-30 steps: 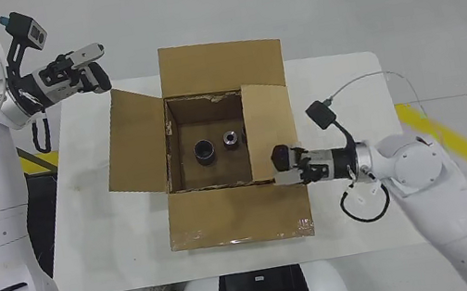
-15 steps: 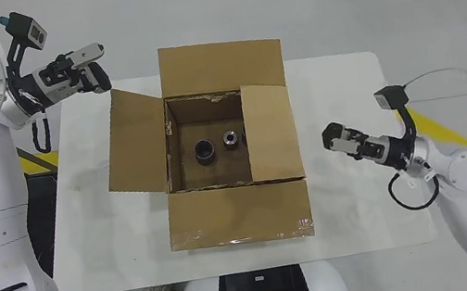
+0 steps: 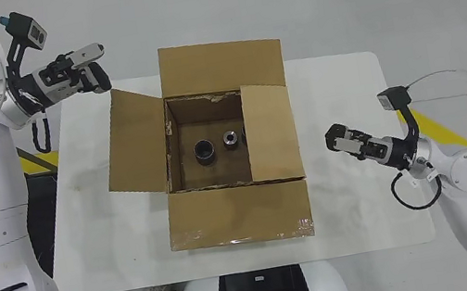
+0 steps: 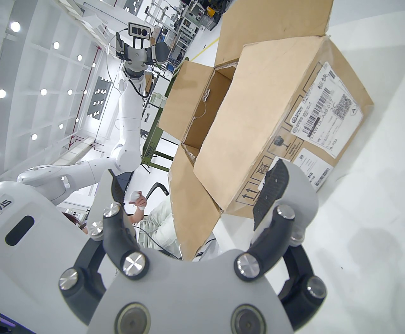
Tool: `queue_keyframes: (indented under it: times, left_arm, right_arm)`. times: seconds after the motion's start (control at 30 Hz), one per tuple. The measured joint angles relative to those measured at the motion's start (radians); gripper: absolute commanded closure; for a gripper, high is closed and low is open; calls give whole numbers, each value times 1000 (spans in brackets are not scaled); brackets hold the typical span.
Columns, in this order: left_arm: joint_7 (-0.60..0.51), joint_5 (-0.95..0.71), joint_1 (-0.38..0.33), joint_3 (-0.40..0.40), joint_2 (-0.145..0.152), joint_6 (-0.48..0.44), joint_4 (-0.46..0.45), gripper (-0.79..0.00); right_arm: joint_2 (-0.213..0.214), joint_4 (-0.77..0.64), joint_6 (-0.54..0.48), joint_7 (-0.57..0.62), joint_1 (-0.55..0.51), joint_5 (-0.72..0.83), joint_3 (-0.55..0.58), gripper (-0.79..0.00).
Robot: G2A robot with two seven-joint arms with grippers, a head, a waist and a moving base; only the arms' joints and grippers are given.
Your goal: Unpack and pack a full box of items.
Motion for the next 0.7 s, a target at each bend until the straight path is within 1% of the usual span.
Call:
queue_keyframes:
  times: [0.37, 0.47, 0.7]
  left_arm:
    - [5, 5, 4, -3, 1, 0, 1, -785]
    - [70, 44, 40, -23, 8, 10, 0, -785]
    - [117, 135, 107, -32, 24, -32, -10, -785]
  right_arm:
    - [0, 0, 0, 0, 0, 0, 0, -785]
    - [0, 0, 0, 0, 0, 0, 0, -785]
    - [0, 0, 0, 0, 0, 0, 0, -785]
